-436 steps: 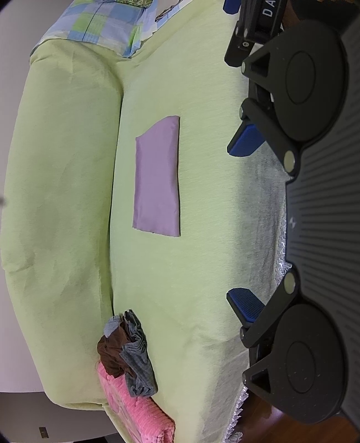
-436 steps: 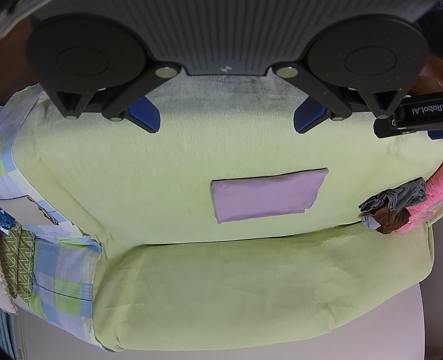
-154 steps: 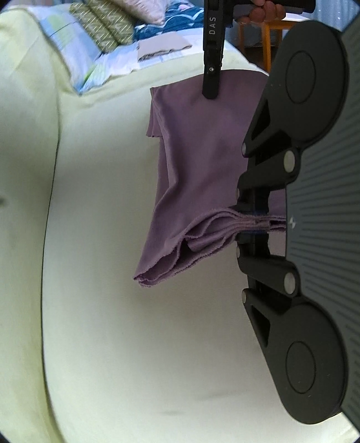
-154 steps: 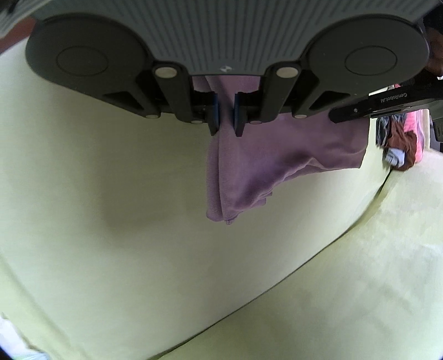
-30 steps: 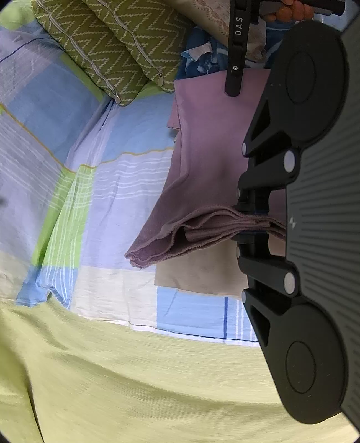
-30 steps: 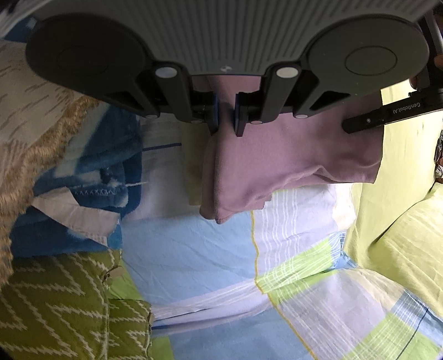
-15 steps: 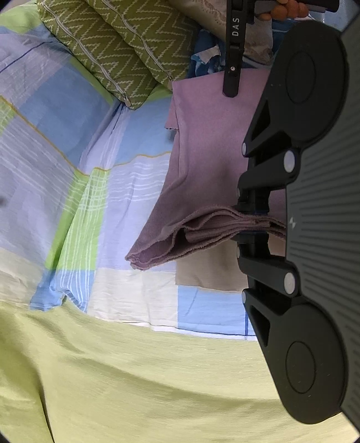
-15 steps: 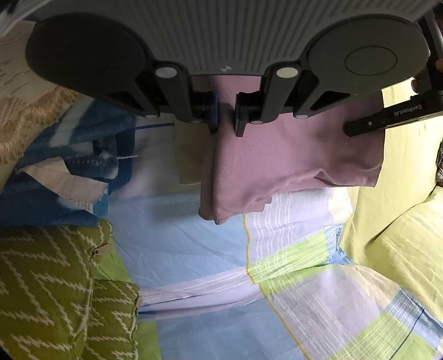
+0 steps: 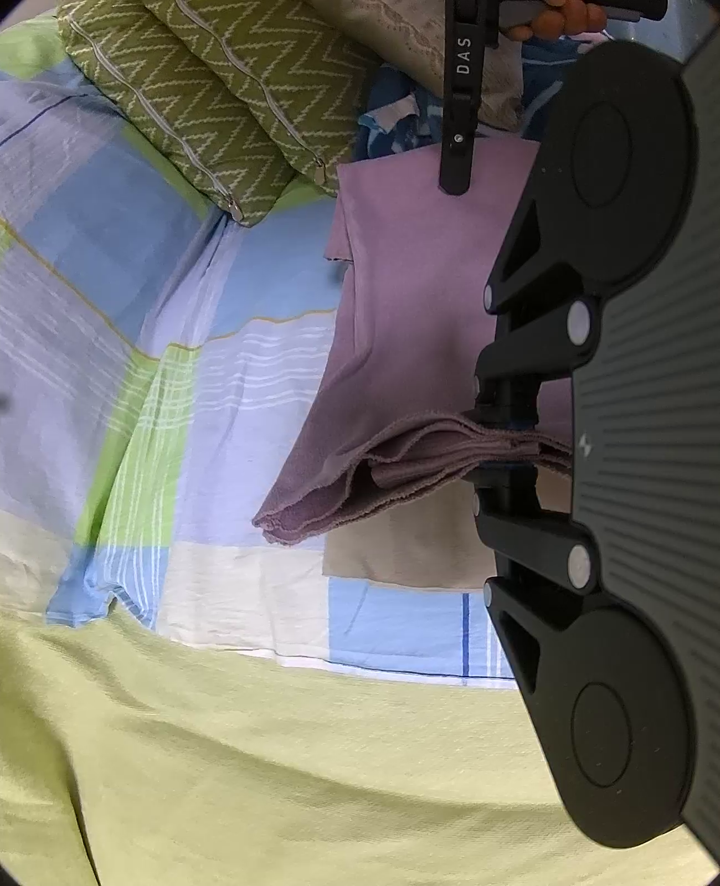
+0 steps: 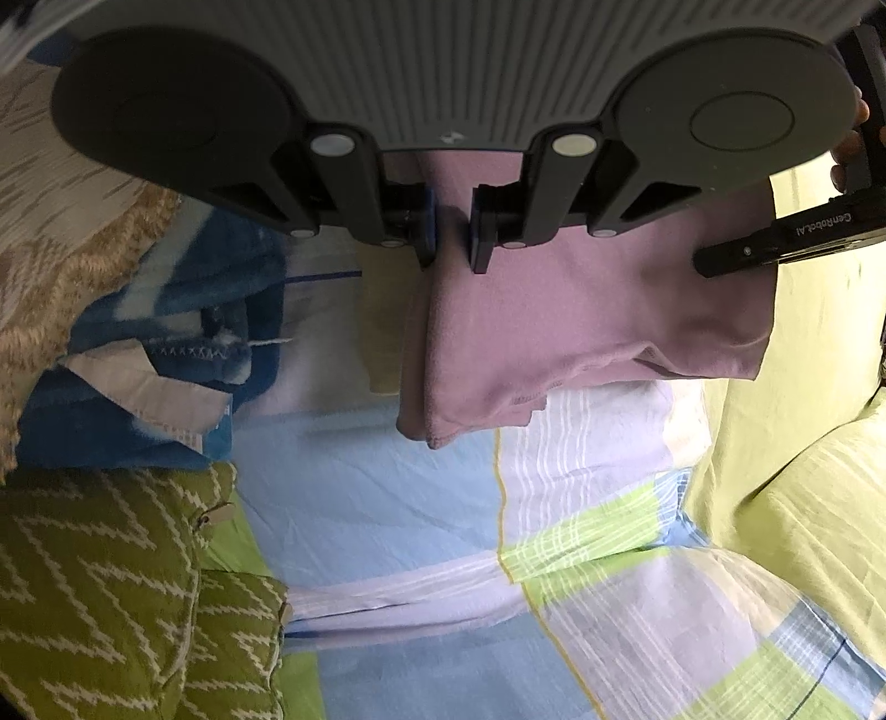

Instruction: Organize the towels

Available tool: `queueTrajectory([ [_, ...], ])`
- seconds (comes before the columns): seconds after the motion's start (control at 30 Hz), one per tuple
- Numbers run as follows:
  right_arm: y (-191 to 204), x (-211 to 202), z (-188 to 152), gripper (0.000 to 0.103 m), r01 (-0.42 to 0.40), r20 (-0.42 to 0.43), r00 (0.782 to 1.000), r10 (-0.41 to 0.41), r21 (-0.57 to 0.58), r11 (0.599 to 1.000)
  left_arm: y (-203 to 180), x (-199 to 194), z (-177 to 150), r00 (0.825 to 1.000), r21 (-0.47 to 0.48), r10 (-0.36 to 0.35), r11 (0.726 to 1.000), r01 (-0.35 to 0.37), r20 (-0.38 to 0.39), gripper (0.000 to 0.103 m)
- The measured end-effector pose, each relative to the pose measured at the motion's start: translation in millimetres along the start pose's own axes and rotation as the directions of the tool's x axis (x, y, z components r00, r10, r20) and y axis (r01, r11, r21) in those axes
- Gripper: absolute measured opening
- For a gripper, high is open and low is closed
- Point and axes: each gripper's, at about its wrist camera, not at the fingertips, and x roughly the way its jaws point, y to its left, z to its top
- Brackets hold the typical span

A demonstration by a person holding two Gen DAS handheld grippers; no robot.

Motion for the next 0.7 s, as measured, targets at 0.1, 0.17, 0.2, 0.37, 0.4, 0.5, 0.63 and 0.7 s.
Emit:
queueTrajectory([
  [0.1, 0.4, 3.0, 0.2, 0.009, -0.001, 0.005, 1.000, 0.001, -0.004, 1.000, 1.0, 2.3, -0.3, 1.000, 0.001, 0.006, 1.000, -0.006, 0.000, 0.008],
  [0.17, 0.0, 4.5, 0.0, 0.009, -0.001, 0.006, 1.000, 0.001, -0.005, 1.000, 2.2, 3.4, -1.3, 1.000, 0.005, 0.009, 1.000, -0.009, -0.001, 0.008],
  [0.2, -0.6, 5.3, -0.1, 0.010, -0.001, 0.006, 1.000, 0.001, -0.004, 1.000, 2.8, 3.8, -1.5, 1.000, 0.005, 0.010, 1.000, -0.010, -0.002, 0.008],
  [0.37, -1.0, 8.6, 0.7, 0.010, 0.003, 0.011, 1.000, -0.003, 0.002, 1.000, 3.3, 7.4, 1.6, 1.000, 0.014, 0.012, 1.000, -0.012, -0.002, 0.009],
  [0.4, -0.7, 9.1, 1.3, 0.010, 0.004, 0.010, 1.000, -0.004, 0.002, 1.000, 3.0, 8.0, 2.6, 1.000, 0.019, 0.014, 1.000, -0.013, -0.001, 0.009],
  [0.5, -0.7, 10.0, 1.7, 0.010, 0.007, 0.007, 1.000, -0.007, 0.005, 1.000, 3.9, 9.4, 4.2, 1.000, 0.023, 0.012, 1.000, -0.012, -0.002, 0.009],
  [0.63, -1.6, 9.5, 0.3, 0.010, 0.008, 0.006, 1.000, -0.008, 0.013, 1.000, 5.3, 11.8, 4.2, 1.000, 0.026, 0.012, 1.000, -0.012, -0.005, 0.009],
  [0.7, -2.0, 9.4, -0.3, 0.010, 0.010, 0.005, 1.000, -0.010, 0.016, 1.000, 5.4, 13.2, 4.3, 1.000, 0.029, 0.011, 1.000, -0.011, -0.006, 0.009],
])
